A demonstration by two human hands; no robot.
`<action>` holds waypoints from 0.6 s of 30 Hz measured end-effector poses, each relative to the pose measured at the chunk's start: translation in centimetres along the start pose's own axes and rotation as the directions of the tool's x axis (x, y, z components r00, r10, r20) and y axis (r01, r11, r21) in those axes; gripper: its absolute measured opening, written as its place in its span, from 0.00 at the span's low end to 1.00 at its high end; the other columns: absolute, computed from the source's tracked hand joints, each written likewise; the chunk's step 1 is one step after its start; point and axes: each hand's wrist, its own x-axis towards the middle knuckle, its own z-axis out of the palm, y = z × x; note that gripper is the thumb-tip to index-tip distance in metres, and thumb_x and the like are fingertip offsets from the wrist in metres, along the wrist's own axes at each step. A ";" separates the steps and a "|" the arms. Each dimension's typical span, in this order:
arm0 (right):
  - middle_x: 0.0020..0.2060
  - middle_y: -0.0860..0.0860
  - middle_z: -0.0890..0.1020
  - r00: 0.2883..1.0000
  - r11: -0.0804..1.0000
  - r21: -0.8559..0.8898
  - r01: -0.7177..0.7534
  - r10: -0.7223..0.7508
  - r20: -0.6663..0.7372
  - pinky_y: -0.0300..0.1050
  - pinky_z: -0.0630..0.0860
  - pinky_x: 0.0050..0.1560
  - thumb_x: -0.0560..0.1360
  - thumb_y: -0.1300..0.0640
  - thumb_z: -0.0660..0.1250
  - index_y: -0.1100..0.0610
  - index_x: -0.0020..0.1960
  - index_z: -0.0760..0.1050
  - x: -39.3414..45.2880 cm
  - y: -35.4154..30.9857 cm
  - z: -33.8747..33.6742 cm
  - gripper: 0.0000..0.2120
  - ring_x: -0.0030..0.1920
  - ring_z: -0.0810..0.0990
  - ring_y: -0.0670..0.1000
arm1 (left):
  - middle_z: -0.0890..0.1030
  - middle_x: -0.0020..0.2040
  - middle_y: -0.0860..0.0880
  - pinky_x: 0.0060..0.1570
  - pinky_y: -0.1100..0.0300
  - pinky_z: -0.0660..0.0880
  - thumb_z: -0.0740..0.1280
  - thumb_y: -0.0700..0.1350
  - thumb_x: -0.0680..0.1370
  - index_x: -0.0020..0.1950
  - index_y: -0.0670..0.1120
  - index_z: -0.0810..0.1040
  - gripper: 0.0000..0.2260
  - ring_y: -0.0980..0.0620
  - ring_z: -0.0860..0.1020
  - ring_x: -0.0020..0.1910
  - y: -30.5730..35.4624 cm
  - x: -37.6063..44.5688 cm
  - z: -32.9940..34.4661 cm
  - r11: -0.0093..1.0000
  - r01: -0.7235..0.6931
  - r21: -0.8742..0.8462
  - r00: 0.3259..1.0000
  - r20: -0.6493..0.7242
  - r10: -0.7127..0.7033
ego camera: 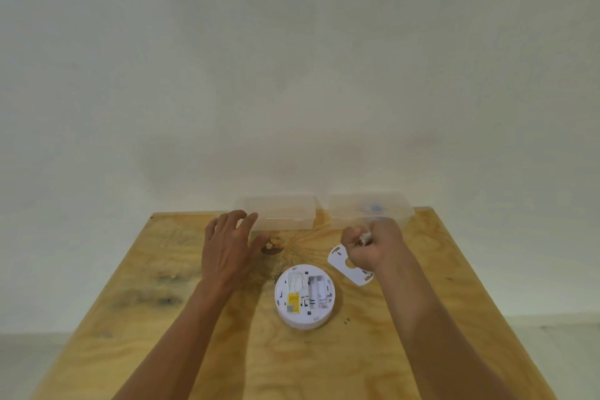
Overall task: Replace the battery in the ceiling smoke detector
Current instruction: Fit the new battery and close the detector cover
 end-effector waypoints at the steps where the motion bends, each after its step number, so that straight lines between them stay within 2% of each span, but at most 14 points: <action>1: 0.31 0.53 0.64 1.000 0.998 -0.053 0.012 -0.012 0.010 0.32 0.66 0.19 0.82 0.61 0.53 0.58 0.39 0.65 -0.4 0.4 -0.2 0.12 0.17 0.63 0.49 | 0.82 0.60 0.45 0.63 0.43 0.70 0.67 0.57 0.78 0.64 0.46 0.82 0.20 0.41 0.79 0.59 0.4 -0.3 -0.2 1.000 0.012 -0.027 1.000 0.009 -0.012; 3: 0.37 0.57 0.68 0.997 0.981 -0.180 0.067 -0.061 0.041 0.36 0.70 0.22 0.81 0.66 0.52 0.60 0.43 0.67 -1.1 1.1 -0.4 0.10 0.25 0.66 0.51 | 0.81 0.60 0.46 0.63 0.44 0.70 0.70 0.55 0.78 0.65 0.47 0.81 0.19 0.42 0.78 0.61 1.3 -0.9 -0.9 0.996 0.032 -0.087 0.999 0.045 -0.028; 5: 0.43 0.61 0.72 0.992 0.943 -0.314 0.108 -0.081 0.097 0.42 0.74 0.30 0.82 0.70 0.52 0.63 0.48 0.68 -1.7 1.6 -0.8 0.09 0.33 0.71 0.53 | 0.81 0.61 0.47 0.63 0.46 0.70 0.71 0.56 0.78 0.65 0.47 0.81 0.19 0.44 0.77 0.61 2.3 -1.7 -1.8 0.986 0.049 -0.160 0.996 0.086 -0.035; 8: 0.43 0.63 0.79 0.979 0.846 -0.500 0.185 -0.114 0.170 0.45 0.75 0.38 0.83 0.67 0.56 0.66 0.48 0.71 -2.8 1.9 -1.6 0.07 0.39 0.78 0.55 | 0.80 0.63 0.47 0.62 0.47 0.73 0.71 0.56 0.78 0.67 0.48 0.80 0.21 0.45 0.77 0.63 3.9 -3.0 -3.2 0.954 0.077 -0.291 0.989 0.141 -0.037; 12: 0.43 0.60 0.77 0.971 0.831 -0.510 0.221 -0.137 0.196 0.47 0.78 0.42 0.82 0.65 0.60 0.66 0.52 0.75 -3.8 1.5 -2.7 0.06 0.40 0.78 0.55 | 0.77 0.68 0.50 0.65 0.49 0.74 0.72 0.60 0.76 0.72 0.50 0.75 0.28 0.49 0.75 0.67 5.5 -5.1 -4.5 0.880 0.128 -0.457 0.957 0.289 0.011; 15: 0.48 0.59 0.74 0.970 0.807 -0.542 0.235 -0.158 0.185 0.48 0.78 0.45 0.83 0.62 0.61 0.65 0.52 0.77 -4.1 1.4 -3.5 0.09 0.43 0.75 0.54 | 0.73 0.72 0.50 0.66 0.52 0.72 0.73 0.62 0.74 0.76 0.50 0.69 0.34 0.51 0.74 0.68 6.4 -6.9 -4.6 0.853 0.148 -0.501 0.926 0.372 0.058; 18: 0.50 0.57 0.76 0.972 0.751 -0.617 0.235 -0.169 0.165 0.44 0.74 0.39 0.82 0.60 0.62 0.62 0.52 0.81 -4.6 1.9 -4.3 0.09 0.42 0.74 0.53 | 0.69 0.76 0.52 0.68 0.56 0.68 0.74 0.64 0.72 0.78 0.50 0.65 0.39 0.50 0.70 0.72 6.6 -8.2 -3.9 0.853 0.151 -0.500 0.915 0.398 0.071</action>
